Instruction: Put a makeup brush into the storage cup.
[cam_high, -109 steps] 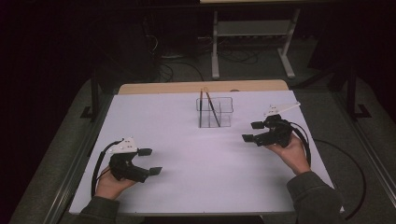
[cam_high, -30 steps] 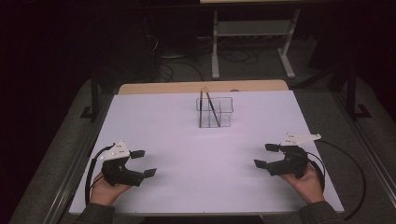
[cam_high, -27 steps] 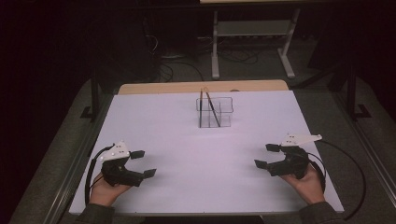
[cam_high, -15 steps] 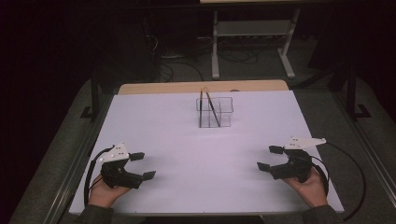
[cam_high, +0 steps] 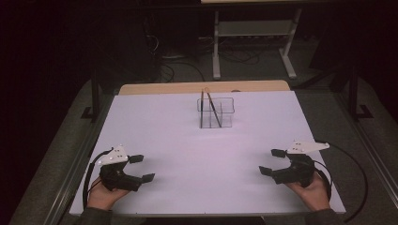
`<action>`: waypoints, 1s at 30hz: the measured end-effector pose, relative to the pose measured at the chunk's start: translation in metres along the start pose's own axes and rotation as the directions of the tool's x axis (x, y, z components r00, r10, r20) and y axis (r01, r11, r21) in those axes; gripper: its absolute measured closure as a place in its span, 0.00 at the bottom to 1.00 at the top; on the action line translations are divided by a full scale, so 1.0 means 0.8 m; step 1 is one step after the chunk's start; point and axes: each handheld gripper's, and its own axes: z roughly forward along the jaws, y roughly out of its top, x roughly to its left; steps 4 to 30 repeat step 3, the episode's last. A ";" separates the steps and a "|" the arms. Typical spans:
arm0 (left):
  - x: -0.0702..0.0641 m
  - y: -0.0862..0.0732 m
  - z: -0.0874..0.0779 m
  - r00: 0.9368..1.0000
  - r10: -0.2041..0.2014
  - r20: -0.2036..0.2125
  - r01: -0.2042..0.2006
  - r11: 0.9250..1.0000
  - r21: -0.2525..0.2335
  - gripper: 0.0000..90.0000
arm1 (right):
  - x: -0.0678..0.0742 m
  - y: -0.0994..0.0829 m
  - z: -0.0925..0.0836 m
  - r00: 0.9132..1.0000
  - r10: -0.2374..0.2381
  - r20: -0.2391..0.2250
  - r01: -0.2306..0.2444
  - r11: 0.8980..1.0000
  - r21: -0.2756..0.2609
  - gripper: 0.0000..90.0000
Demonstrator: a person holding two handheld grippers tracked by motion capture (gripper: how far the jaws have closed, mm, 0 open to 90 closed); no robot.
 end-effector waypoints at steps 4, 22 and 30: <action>0.000 -0.001 0.000 1.000 0.001 -0.001 -0.001 1.000 -0.001 0.18 | 0.001 -0.001 0.001 1.000 -0.006 0.000 0.006 1.000 0.003 0.16; 0.000 -0.001 0.000 1.000 0.001 -0.001 -0.001 1.000 -0.001 0.18 | 0.001 -0.001 0.001 1.000 -0.006 0.000 0.006 1.000 0.003 0.16; 0.000 -0.001 0.000 1.000 0.001 -0.001 -0.001 1.000 -0.001 0.18 | 0.001 -0.001 0.001 1.000 -0.006 0.000 0.006 1.000 0.003 0.16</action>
